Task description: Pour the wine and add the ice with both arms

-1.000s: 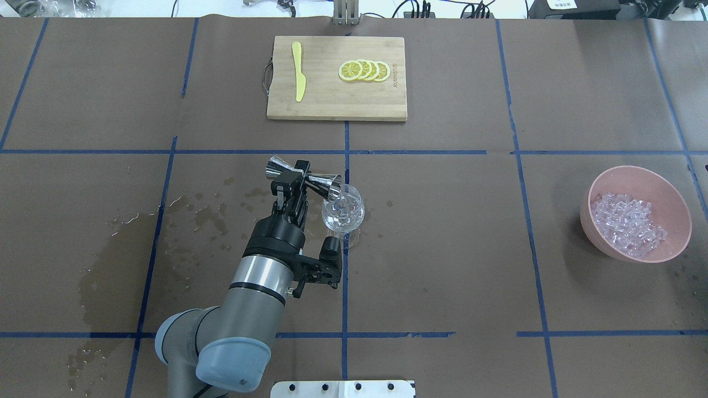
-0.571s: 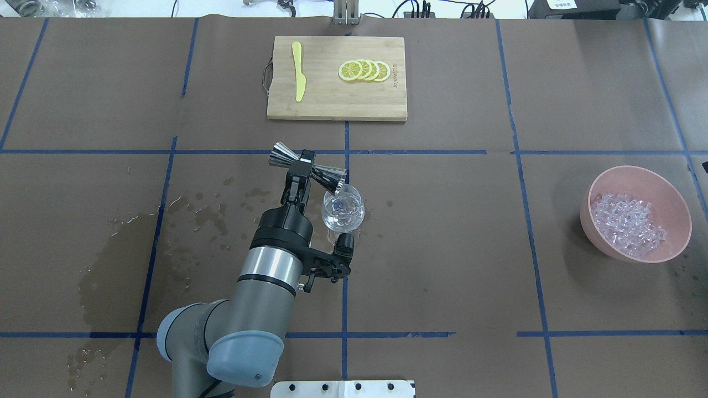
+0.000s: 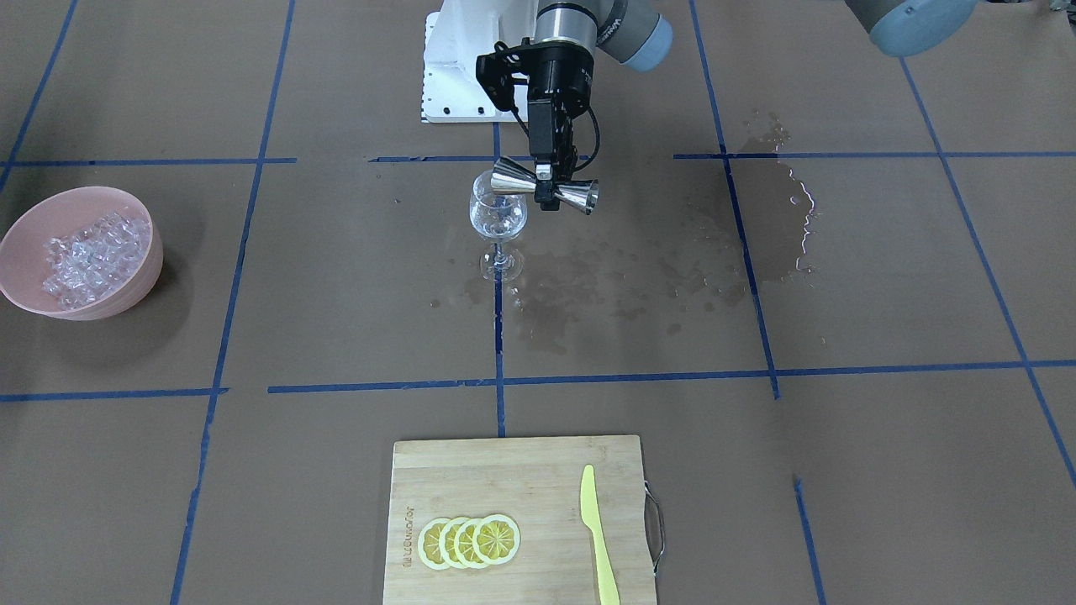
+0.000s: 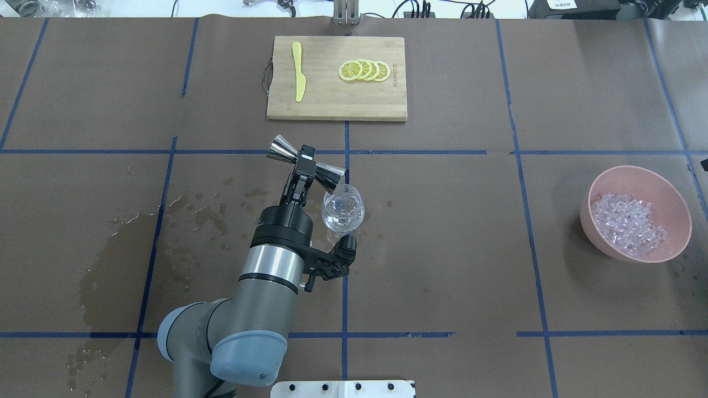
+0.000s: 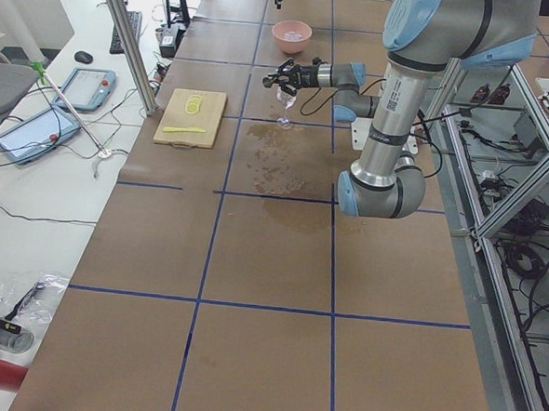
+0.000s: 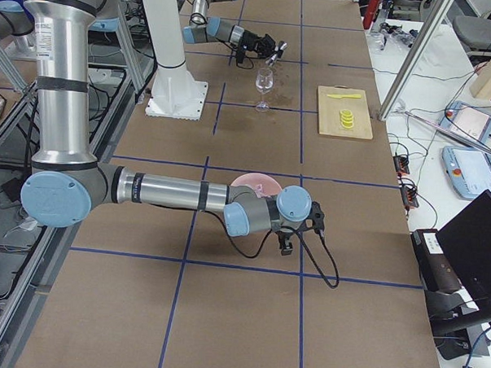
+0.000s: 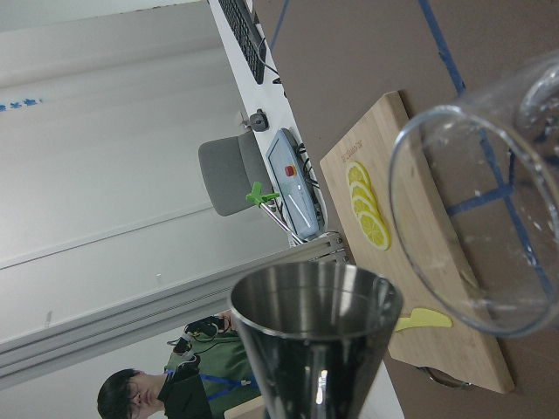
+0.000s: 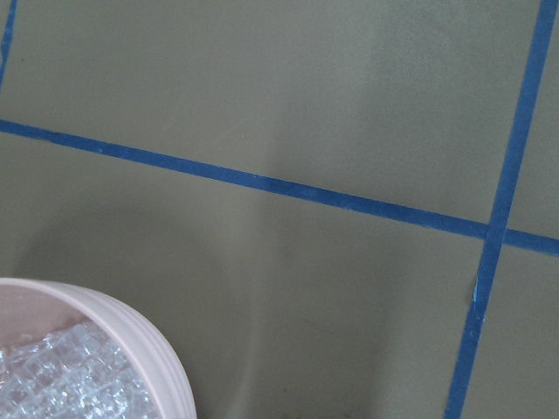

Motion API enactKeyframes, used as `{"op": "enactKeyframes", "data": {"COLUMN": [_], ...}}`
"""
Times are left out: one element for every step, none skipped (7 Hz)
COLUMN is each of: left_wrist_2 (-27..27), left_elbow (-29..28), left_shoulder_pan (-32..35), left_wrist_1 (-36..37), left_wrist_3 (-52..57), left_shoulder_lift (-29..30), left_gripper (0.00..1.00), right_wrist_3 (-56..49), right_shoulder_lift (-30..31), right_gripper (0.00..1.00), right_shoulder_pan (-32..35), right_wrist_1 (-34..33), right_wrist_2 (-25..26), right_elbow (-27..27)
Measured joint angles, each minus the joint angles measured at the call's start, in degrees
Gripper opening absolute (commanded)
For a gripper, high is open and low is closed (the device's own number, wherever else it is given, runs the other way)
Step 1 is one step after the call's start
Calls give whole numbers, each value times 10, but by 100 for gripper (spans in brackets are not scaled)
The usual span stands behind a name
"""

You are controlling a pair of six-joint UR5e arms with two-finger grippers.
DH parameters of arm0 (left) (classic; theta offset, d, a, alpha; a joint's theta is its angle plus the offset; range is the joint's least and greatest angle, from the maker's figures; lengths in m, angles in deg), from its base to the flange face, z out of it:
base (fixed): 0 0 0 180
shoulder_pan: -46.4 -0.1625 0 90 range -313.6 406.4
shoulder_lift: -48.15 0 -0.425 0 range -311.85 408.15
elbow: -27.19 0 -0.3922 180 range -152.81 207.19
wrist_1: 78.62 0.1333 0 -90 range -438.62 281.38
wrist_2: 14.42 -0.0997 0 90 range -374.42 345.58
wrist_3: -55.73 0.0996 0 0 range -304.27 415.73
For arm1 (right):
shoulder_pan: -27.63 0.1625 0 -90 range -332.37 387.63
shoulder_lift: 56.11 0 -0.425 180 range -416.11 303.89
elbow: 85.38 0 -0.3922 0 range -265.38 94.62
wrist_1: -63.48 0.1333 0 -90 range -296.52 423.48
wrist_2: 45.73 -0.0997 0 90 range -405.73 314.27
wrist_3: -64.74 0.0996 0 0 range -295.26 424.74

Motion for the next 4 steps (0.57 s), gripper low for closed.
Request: {"op": "enactKeyframes", "data": {"left_wrist_2": [-2, -2, -3, -9], "left_elbow": [13, 20, 20, 10], "left_shoulder_pan": [4, 7, 8, 8], "left_wrist_1": [-18, -68, -160, -296], "left_wrist_3": [-57, -129, -198, -243], "left_shoulder_lift": [-9, -38, -94, -167], "left_gripper": [0, 0, 0, 0], "right_wrist_3": [34, 60, 80, 96], "right_shoulder_lift": [-4, -6, -6, -6], "right_gripper": [100, 100, 100, 100], "right_shoulder_pan": [-4, -10, -17, -25], "right_wrist_1": [0, 1, 1, 2], "right_wrist_2": [-4, -5, -6, -6], "right_elbow": [15, 32, 46, 58]}}
